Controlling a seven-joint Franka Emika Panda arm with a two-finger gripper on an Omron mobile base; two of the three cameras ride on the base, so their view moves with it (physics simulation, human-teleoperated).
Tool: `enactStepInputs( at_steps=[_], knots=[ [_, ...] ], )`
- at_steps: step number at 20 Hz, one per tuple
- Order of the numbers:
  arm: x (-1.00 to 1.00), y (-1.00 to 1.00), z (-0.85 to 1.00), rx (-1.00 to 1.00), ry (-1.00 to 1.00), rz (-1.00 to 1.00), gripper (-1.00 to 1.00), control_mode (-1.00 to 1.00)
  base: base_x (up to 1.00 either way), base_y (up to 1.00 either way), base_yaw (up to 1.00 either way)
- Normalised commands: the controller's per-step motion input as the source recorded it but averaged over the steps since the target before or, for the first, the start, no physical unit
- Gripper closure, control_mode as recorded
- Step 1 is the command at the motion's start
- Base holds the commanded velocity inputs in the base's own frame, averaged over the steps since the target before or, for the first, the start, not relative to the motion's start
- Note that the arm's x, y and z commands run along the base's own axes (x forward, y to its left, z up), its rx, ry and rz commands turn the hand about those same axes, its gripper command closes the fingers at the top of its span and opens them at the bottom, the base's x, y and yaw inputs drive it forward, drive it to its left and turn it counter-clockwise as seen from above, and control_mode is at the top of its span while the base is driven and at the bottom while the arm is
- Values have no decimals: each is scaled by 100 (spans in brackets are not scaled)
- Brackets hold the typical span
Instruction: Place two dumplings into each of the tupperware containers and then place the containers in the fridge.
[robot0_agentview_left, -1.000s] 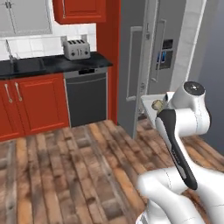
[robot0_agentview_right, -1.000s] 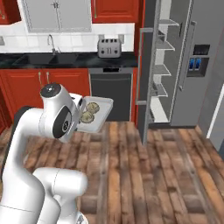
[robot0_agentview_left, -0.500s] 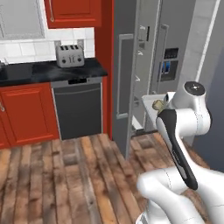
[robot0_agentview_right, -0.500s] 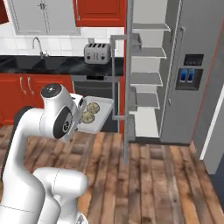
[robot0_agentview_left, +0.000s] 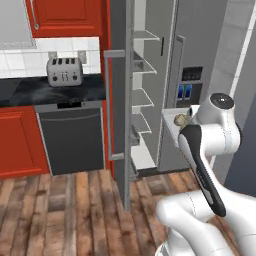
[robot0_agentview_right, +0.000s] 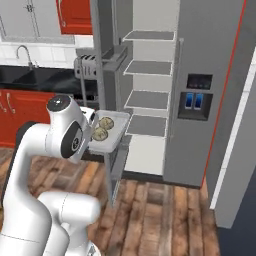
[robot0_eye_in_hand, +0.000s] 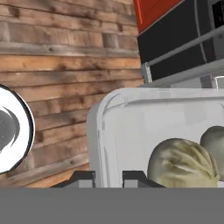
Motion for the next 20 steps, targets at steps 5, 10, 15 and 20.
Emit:
enactStepInputs(
  at_steps=[5, 10, 15, 20],
  knots=[
    [0, 0, 0, 0, 0, 0, 100, 100, 81, -74, 28],
    [0, 0, 0, 0, 0, 0, 100, 100, 84, -51, 37],
    [0, 0, 0, 0, 0, 0, 100, 100, 85, -49, 24],
    [0, 0, 0, 0, 0, 0, 100, 100, 66, -39, 11]
  ],
)
